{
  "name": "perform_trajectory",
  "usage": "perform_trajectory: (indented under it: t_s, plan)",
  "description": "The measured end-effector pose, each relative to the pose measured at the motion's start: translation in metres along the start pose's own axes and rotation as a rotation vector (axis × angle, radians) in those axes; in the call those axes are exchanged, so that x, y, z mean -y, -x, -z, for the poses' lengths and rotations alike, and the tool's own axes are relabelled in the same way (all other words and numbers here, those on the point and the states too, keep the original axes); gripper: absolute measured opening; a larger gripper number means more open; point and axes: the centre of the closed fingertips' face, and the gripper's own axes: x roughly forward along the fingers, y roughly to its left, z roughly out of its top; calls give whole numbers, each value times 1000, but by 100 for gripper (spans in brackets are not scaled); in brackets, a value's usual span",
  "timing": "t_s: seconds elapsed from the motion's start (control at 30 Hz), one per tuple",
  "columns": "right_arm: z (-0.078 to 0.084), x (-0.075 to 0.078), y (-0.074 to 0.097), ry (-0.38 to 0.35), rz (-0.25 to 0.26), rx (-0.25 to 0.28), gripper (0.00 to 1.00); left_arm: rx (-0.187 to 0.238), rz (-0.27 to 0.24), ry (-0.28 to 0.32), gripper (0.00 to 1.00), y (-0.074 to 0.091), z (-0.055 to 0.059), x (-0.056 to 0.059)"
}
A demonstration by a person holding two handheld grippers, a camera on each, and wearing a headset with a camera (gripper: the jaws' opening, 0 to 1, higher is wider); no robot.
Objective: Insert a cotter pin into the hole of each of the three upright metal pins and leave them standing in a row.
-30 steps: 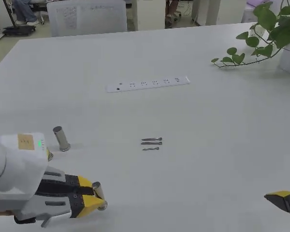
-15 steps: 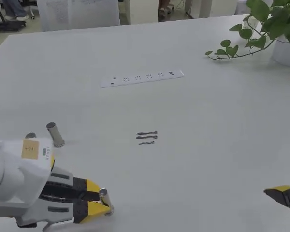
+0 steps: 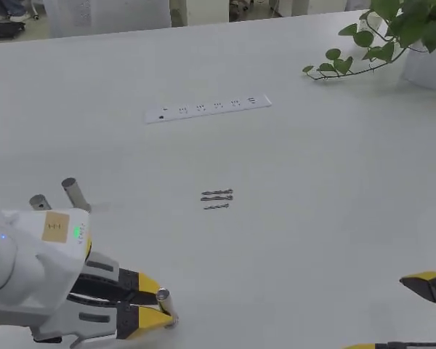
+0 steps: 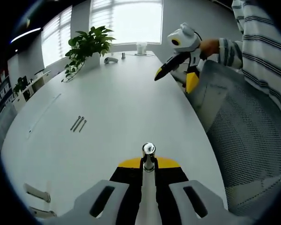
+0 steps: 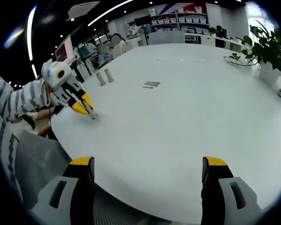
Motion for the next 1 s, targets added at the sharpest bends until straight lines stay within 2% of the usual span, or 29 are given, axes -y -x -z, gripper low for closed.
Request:
perform_trajectory:
  t_s: [0.37, 0.4, 0.53, 0.6, 1.0]
  plan:
    - [1, -3, -3, -4, 5, -17, 96, 4, 9, -24, 7, -3, 3, -3]
    - [1, -4, -3, -5, 4, -18, 96, 11, 8, -9, 7, -4, 3, -3]
    - [1, -6, -4, -4, 2, -19, 96, 25, 0, -9, 7, -4, 2, -4]
    - [1, -7, -4, -2, 0, -22, 96, 52, -2, 0, 7, -3, -3, -6]
    - [2, -8, -5, 2, -4, -24, 95, 44, -10, 3, 7, -4, -3, -7]
